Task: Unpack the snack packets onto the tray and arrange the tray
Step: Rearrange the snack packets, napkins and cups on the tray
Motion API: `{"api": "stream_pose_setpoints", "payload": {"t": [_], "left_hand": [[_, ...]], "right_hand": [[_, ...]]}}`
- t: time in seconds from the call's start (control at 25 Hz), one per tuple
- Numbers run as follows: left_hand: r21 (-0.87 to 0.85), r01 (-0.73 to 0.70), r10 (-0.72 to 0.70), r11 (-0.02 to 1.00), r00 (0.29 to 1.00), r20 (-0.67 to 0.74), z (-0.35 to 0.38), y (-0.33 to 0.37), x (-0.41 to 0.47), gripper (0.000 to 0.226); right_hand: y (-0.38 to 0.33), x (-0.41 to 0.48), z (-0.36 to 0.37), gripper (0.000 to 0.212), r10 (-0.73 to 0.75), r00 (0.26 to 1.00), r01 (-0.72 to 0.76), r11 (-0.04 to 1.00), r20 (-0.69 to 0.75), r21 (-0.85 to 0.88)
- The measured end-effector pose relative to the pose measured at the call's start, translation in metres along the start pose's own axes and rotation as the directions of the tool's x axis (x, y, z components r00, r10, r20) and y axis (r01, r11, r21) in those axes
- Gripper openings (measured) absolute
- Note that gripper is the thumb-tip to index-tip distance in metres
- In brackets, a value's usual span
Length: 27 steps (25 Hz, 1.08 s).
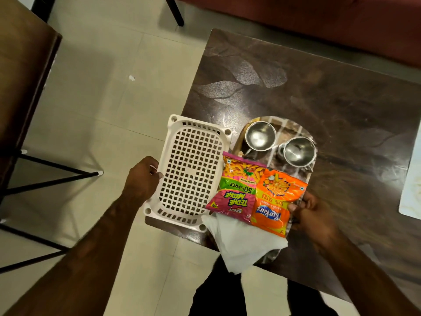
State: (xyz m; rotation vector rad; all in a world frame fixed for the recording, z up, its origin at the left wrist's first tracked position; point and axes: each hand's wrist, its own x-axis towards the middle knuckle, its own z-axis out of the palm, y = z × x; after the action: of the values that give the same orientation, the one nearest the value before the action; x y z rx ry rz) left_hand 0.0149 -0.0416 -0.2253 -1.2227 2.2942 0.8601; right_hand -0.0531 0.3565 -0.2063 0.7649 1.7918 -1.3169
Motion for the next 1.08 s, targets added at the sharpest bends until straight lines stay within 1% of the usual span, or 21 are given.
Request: {"api": "stream_pose_setpoints", "payload": {"t": [0.16,0.24,0.28,0.32,0.36,0.4,0.44,0.48,0.52,0.56,0.6,0.64,0.72,0.84,0.92,1.0,1.04,1.08], "left_hand": [[0.013,-0.01,0.011,1.0,0.999,-0.05,0.003,0.004,-0.009,0.016],[0.061,-0.015,0.018,0.998,0.998,-0.059,0.003,0.012,-0.016,0.026],[0.122,-0.021,0.031,0.992,0.996,-0.086,0.002,0.018,-0.021,0.033],[0.19,-0.037,0.064,0.981,0.988,-0.137,0.001,0.024,-0.026,0.039],[0.222,-0.075,0.121,0.972,0.971,-0.204,0.001,0.031,-0.034,0.039],[0.198,-0.144,0.192,0.969,0.949,-0.249,0.003,0.04,-0.042,0.034],[0.117,-0.219,0.241,0.969,0.942,-0.234,0.006,0.051,-0.051,0.026],[-0.011,-0.268,0.263,0.963,0.953,-0.147,0.013,0.065,-0.063,0.017],[-0.134,-0.283,0.284,0.95,0.959,-0.013,0.022,0.078,-0.075,0.012],[-0.218,-0.281,0.309,0.935,0.945,0.107,0.034,0.089,-0.088,0.009],[-0.255,-0.282,0.332,0.925,0.925,0.184,0.048,0.099,-0.099,0.009],[-0.252,-0.285,0.343,0.925,0.912,0.227,0.061,0.107,-0.107,0.012],[-0.21,-0.28,0.33,0.937,0.907,0.262,0.081,0.115,-0.117,0.015],[-0.234,-0.248,0.309,0.94,0.908,0.282,0.094,0.114,-0.121,0.013],[-0.227,-0.241,0.301,0.944,0.909,0.288,0.096,0.114,-0.125,0.024],[-0.213,-0.225,0.276,0.951,0.927,0.252,0.101,0.113,-0.125,0.019],[-0.223,-0.228,0.281,0.948,0.928,0.246,0.102,0.113,-0.123,0.022],[-0.237,-0.24,0.299,0.941,0.919,0.255,0.103,0.115,-0.123,0.027]], "right_hand": [[0.008,0.004,-0.014,0.038,0.021,0.999,-0.022,0.999,-0.028,-0.03],[0.011,0.005,-0.016,0.038,0.026,0.999,-0.027,0.999,-0.036,-0.036],[0.013,0.007,-0.017,0.038,0.027,0.999,-0.029,0.999,-0.041,-0.038],[0.015,0.01,-0.018,0.039,0.027,0.999,-0.029,0.999,-0.047,-0.037],[0.017,0.012,-0.02,0.04,0.026,0.998,-0.027,0.999,-0.054,-0.036],[0.018,0.014,-0.021,0.04,0.021,0.998,-0.023,0.999,-0.054,-0.036],[0.019,0.014,-0.022,0.039,0.016,0.999,-0.018,0.999,-0.052,-0.043],[0.019,0.015,-0.022,0.039,0.012,0.999,-0.014,0.999,-0.05,-0.051],[0.018,0.016,-0.022,0.038,0.008,0.998,-0.011,0.998,-0.055,-0.065],[0.018,0.016,-0.023,0.037,0.002,0.998,-0.008,0.996,-0.062,-0.084],[0.018,0.016,-0.025,0.035,-0.003,0.997,-0.006,0.993,-0.077,-0.116],[0.019,0.016,-0.026,0.032,-0.012,0.995,-0.003,0.988,-0.1,-0.156],[0.018,0.013,-0.027,0.028,-0.039,0.986,-0.004,0.967,-0.161,-0.256],[0.017,0.001,-0.021,0.026,-0.116,0.961,0.014,0.926,-0.251,-0.376],[0.017,-0.005,-0.014,0.027,-0.122,0.955,0.012,0.925,-0.269,-0.379],[0.02,-0.006,-0.005,0.031,-0.099,0.955,-0.019,0.92,-0.28,-0.391],[0.02,-0.006,-0.001,0.033,-0.083,0.954,-0.038,0.918,-0.287,-0.394],[0.019,-0.006,0.004,0.037,-0.057,0.955,-0.055,0.93,-0.292,-0.362]]}}
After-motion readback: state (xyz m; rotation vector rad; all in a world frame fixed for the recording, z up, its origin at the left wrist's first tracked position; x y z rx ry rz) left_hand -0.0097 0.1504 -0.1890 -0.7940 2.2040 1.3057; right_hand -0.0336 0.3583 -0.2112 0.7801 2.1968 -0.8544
